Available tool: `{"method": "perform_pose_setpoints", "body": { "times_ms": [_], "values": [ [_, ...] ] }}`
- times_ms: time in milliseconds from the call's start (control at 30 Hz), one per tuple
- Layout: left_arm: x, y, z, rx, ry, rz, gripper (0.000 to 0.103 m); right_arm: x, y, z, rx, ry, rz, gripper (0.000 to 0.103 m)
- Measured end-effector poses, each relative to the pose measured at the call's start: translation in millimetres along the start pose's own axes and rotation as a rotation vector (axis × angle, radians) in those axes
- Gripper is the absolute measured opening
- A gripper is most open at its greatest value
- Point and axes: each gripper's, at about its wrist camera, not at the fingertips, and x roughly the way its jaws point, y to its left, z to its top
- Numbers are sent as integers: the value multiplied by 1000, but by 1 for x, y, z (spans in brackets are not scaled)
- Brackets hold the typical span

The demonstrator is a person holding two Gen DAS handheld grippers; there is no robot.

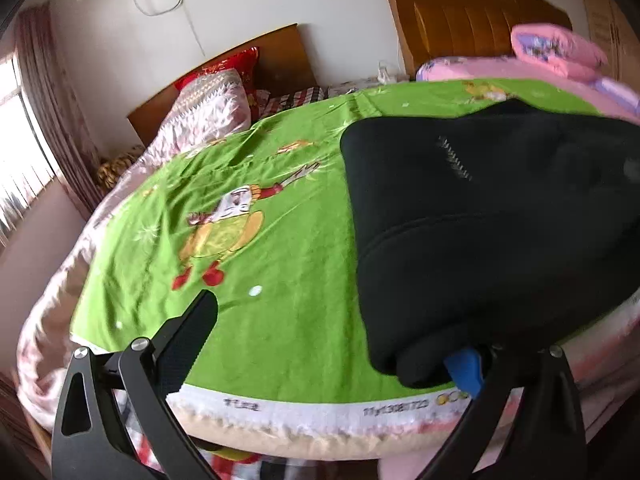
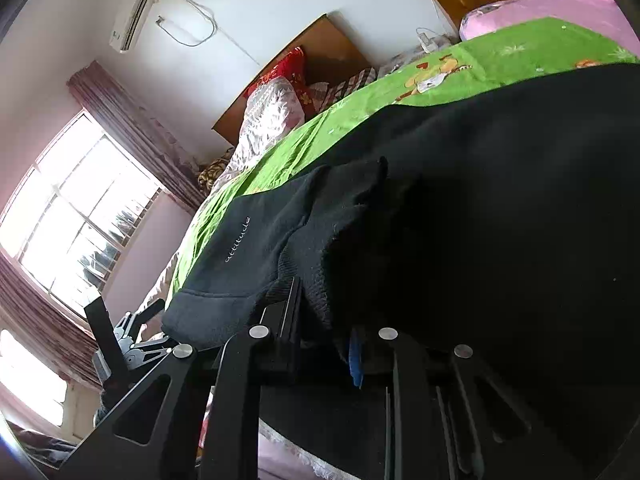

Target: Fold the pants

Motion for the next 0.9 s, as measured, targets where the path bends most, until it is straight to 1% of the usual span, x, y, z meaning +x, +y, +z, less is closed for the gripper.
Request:
{"method": "perform_pose_setpoints", "body": {
  "times_ms": [33, 67, 100, 133, 167, 200, 233, 267, 300, 333, 367, 400, 433, 467, 500, 533, 600, 667, 700, 733, 767, 800, 833, 867, 900],
  "values": [
    [2, 1, -1, 0, 9, -6, 102, 2, -3, -1, -9, 18, -8, 22],
    [3, 3, -2, -1, 16, -17, 102, 6, -4, 0, -18, 25, -21, 27],
    [3, 5, -2, 0, 23, -30, 102, 5, -4, 0, -27, 32, -34, 40],
    [1, 8, -3, 11, 37, -52, 102, 1, -2, 1, -49, 43, -41, 46],
    [-3, 9, -3, 35, 43, -67, 102, -4, 1, 2, -74, 43, -51, 61],
    [-11, 10, -6, 88, 43, -83, 101, -10, 5, 1, -98, 33, -67, 78],
    [-17, 9, -7, 119, 39, -87, 101, -21, 11, 2, -132, 4, -102, 86],
    [-29, 9, -9, 163, 21, -88, 101, -29, 15, 1, -161, -22, -123, 88],
    [-39, 12, -9, 177, 1, -93, 101, -37, 19, 3, -192, -45, -142, 86],
    [-54, 18, -5, 155, -33, -125, 101, -46, 24, 6, -226, -71, -162, 80],
    [-66, 24, 1, 118, -65, -162, 101, -51, 27, 9, -242, -99, -175, 73],
    [-76, 30, 10, 71, -104, -208, 101, -54, 30, 12, -251, -120, -175, 67],
    [-86, 36, 22, 1, -157, -274, 101, -54, 33, 17, -264, -142, -158, 63],
    [-91, 38, 32, -52, -191, -331, 101, -51, 37, 22, -277, -157, -150, 54],
    [-90, 36, 43, -96, -213, -386, 101, -47, 41, 25, -287, -164, -156, 47],
    [-86, 30, 53, -117, -217, -417, 101, -39, 45, 28, -301, -164, -163, 45],
    [-65, 1, 71, -96, -200, -464, 101, -25, 54, 27, -326, -144, -153, 40],
    [-40, -19, 77, -74, -140, -478, 101, -12, 60, 25, -349, -113, -148, 39],
    [-27, -27, 77, -62, -104, -468, 100, -4, 64, 23, -366, -98, -156, 40],
    [-11, -34, 72, -51, -58, -457, 100, 6, 65, 17, -395, -55, -170, 40],
    [7, -37, 65, -49, 6, -434, 100, 15, 65, 11, -417, -11, -192, 40],
    [19, -36, 60, -53, 51, -406, 99, 24, 63, 5, -434, 31, -225, 40],
    [33, -33, 51, -65, 93, -388, 99, 32, 59, -3, -451, 67, -229, 41],
    [38, -25, 44, -94, 87, -424, 99, 31, 57, -8, -466, 52, -219, 41],
    [39, -17, 39, -119, 59, -458, 99, 30, 56, -11, -472, 45, -216, 41]
  ]
}}
